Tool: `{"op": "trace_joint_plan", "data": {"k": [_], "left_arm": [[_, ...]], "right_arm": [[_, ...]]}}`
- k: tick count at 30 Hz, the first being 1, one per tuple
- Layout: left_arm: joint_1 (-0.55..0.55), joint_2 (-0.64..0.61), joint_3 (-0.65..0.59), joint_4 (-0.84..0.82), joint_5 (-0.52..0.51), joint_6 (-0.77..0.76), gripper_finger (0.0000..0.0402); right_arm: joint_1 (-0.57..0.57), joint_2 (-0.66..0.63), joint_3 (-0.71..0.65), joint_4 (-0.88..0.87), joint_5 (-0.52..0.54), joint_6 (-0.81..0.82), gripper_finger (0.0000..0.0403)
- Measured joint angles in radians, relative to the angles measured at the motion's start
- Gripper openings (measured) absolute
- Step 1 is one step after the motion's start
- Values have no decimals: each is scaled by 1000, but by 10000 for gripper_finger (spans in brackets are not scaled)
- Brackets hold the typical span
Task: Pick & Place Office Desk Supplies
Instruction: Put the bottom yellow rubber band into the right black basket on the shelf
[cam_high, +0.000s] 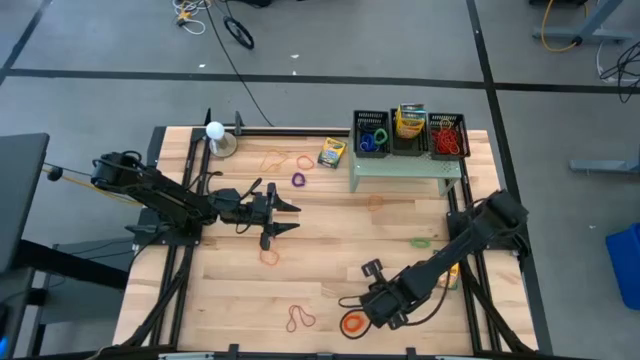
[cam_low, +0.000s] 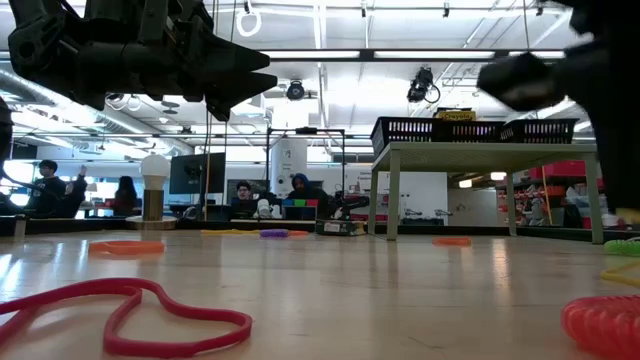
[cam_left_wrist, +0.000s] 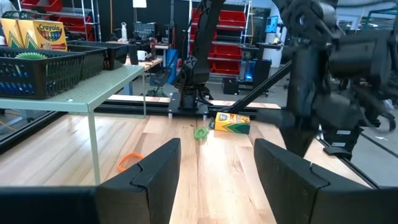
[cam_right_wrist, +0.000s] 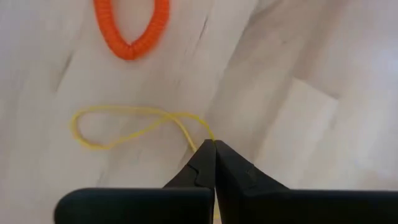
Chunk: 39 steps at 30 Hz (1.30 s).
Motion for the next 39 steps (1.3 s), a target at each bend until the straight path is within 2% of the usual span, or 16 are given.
{"op": "trace_joint_plan", "data": {"k": [8,14,20,30,39], "left_arm": [[0,0,0,1,0,0,213],[0,1,0,1,0,0,213],[0,1,0,1,0,0,213],[0,1,0,1,0,0,213],[0,1,0,1,0,0,213]], "right_arm": [[2,-209,1,-142,157,73,1],[1,-391,1,-281,363,143,1],[-38,-563,1,-368,613,171,1],[-267,-800,3,-385,950,137,0],[-557,-911,3,-380,1130,133,0]]}}
